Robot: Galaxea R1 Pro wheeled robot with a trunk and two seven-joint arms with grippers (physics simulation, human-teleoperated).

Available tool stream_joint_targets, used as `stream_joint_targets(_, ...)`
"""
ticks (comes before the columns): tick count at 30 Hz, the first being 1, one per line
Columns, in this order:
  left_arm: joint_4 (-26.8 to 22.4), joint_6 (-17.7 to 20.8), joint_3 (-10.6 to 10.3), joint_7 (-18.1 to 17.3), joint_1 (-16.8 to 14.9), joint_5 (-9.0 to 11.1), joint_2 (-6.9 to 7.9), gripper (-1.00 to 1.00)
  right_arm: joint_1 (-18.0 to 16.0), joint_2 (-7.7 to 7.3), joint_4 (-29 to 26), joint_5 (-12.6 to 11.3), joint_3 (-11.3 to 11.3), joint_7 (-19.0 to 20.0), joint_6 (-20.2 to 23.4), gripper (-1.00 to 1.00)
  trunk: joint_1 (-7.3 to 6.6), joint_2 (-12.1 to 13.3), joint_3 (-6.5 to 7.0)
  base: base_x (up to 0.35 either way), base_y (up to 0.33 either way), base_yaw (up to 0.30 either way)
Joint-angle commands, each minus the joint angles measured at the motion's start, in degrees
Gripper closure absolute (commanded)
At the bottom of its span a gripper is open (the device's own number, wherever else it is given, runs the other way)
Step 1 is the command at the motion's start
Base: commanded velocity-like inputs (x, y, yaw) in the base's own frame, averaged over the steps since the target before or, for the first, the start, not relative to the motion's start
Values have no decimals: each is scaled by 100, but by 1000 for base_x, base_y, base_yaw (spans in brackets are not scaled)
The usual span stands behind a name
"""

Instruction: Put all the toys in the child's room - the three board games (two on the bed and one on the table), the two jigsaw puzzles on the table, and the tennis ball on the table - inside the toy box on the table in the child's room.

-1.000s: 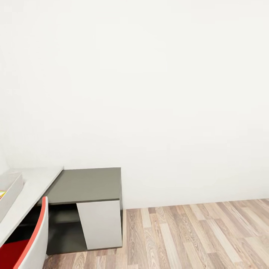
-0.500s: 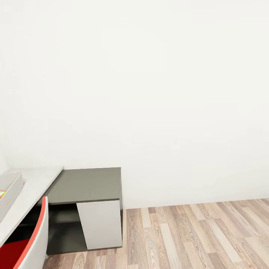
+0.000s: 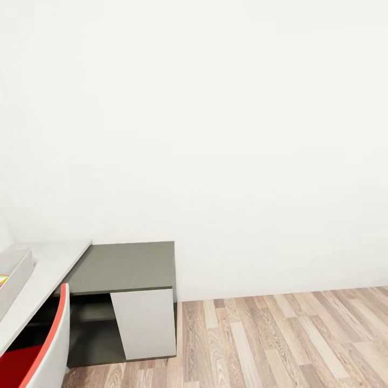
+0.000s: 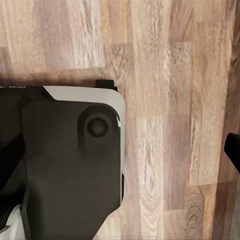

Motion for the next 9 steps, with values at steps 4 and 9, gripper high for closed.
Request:
stream_joint_targets(4, -10, 19, 50, 11, 1, -49, 0, -100, 9, -10, -15, -49, 47, -18, 38, -100, 2, -3, -2, 0, 0, 0)
stream_joint_targets(9, -12, 18, 46, 8, 1, -54, 1, -100, 15, -8, -15, -47, 49, -18, 37, -100, 2, -3, -2, 0, 0, 0)
